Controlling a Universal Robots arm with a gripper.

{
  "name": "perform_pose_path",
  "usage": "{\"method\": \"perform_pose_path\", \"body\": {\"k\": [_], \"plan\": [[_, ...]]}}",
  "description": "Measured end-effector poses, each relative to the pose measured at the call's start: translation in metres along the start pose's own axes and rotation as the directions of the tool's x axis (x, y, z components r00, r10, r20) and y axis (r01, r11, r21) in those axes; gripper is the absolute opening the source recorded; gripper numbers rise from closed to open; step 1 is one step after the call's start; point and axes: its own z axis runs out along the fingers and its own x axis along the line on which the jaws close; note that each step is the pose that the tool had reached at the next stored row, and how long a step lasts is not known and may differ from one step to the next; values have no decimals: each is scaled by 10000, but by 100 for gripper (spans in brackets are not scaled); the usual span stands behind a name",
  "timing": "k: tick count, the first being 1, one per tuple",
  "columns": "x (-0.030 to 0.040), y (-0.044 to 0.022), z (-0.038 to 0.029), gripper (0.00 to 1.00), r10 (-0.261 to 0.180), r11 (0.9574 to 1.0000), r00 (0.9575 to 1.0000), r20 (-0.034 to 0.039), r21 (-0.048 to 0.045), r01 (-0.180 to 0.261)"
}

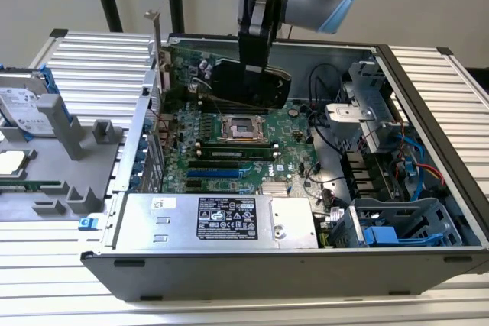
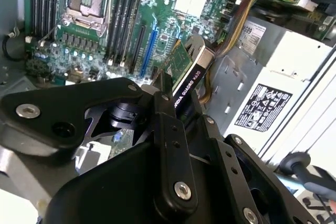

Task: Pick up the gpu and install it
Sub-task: 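Insert the gpu into the slot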

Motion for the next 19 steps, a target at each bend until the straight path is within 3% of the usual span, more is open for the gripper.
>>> {"method": "perform_pose_path", "body": {"k": [11, 19], "plan": [[-2, -7, 0, 0, -983, 9952, 9952, 6, 9, 983], [-2, -8, 2, 0, -1111, 9938, 9938, 3, 14, 1111]]}}
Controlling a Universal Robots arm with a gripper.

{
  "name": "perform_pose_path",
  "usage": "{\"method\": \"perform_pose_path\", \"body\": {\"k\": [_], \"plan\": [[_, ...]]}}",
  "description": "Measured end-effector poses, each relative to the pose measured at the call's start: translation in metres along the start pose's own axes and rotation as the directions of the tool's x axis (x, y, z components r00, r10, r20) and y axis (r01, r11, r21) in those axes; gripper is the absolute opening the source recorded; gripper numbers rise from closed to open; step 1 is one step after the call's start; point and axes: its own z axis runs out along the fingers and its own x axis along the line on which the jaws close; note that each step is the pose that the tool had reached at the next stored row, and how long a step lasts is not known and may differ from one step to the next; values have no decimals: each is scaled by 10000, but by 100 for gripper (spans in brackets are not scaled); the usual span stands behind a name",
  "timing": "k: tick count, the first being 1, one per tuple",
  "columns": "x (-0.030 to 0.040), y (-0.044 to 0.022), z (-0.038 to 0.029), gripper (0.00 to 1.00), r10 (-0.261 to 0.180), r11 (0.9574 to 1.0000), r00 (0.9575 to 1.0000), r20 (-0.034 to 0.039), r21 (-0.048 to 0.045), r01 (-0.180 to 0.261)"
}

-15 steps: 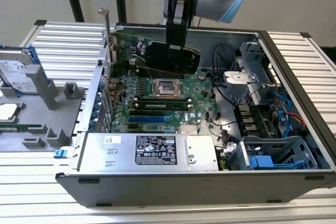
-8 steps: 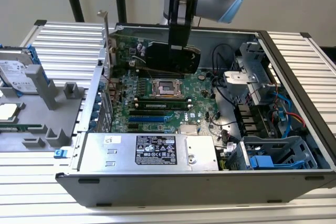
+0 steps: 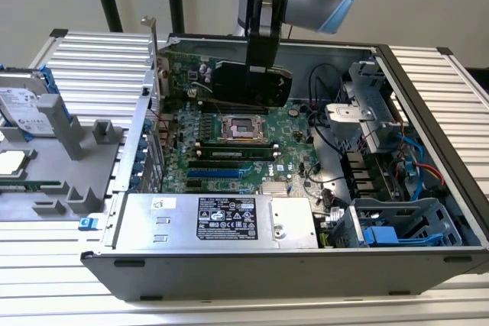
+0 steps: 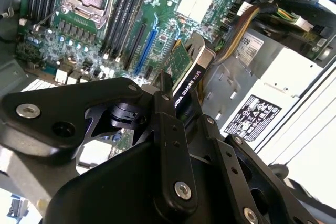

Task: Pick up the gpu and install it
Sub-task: 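Insert the gpu into the slot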

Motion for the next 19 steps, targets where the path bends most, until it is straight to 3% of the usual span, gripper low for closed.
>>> {"method": "perform_pose_path", "body": {"k": [5, 15, 19], "plan": [[0, 0, 27, 0, -26, 10000, 10000, -52, 14, 26], [-1, 1, 99, 0, -304, 9994, 9993, -205, 156, 307], [-1, 1, 100, 0, -314, 9994, 9993, -207, 157, 317]]}}
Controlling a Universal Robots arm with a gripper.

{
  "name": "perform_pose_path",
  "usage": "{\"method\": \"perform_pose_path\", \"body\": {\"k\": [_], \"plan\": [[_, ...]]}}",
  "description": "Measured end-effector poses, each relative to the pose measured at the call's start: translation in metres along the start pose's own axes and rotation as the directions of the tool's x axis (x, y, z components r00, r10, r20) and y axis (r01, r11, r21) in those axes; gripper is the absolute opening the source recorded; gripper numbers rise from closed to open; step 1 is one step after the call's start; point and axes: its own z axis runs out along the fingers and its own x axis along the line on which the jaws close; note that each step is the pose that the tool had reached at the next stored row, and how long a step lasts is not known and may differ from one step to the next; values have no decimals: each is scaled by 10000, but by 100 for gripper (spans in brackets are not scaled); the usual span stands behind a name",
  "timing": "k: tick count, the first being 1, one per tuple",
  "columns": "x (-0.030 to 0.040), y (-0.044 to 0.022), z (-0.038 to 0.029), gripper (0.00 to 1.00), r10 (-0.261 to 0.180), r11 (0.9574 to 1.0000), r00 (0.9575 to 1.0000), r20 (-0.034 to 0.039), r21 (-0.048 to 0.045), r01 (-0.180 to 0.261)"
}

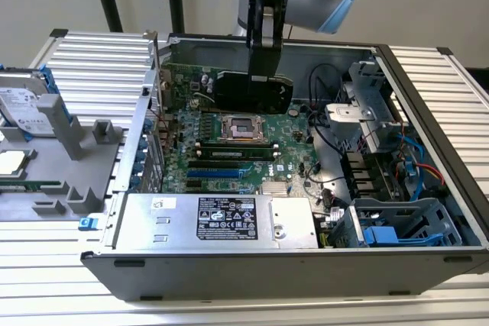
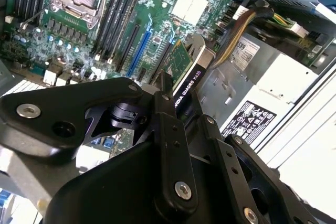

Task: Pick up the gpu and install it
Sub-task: 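Insert the gpu into the slot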

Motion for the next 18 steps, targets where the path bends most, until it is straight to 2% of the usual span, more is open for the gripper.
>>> {"method": "perform_pose_path", "body": {"k": [18], "plan": [[-2, 1, 60, 0, -1, 10000, 10000, -3, 0, 1]]}}
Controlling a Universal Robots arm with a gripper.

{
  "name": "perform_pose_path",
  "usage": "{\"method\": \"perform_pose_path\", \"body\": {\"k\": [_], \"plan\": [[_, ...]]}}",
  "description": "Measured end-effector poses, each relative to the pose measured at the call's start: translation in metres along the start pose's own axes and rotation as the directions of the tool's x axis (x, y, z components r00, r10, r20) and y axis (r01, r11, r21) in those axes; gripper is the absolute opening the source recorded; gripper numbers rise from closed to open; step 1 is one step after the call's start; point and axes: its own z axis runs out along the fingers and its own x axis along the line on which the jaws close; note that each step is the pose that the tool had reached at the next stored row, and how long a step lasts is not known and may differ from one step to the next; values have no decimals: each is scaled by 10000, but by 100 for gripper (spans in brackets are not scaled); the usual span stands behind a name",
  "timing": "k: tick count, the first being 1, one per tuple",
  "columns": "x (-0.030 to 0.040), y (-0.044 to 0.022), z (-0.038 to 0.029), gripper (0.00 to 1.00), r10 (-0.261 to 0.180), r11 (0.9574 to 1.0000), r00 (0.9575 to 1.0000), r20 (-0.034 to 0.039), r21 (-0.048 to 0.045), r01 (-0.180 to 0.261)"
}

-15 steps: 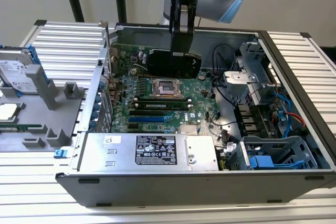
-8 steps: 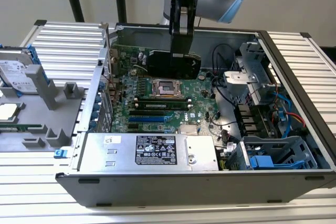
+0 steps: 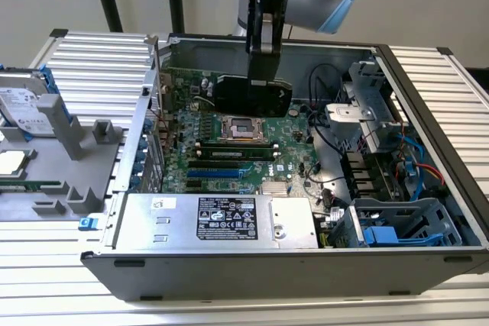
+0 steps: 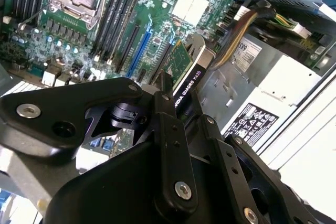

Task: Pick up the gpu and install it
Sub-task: 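Insert the gpu into the slot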

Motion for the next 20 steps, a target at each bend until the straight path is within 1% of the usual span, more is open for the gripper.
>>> {"method": "perform_pose_path", "body": {"k": [20], "plan": [[-3, 2, 83, 0, 0, 10000, 10000, -20, 1, 0]]}}
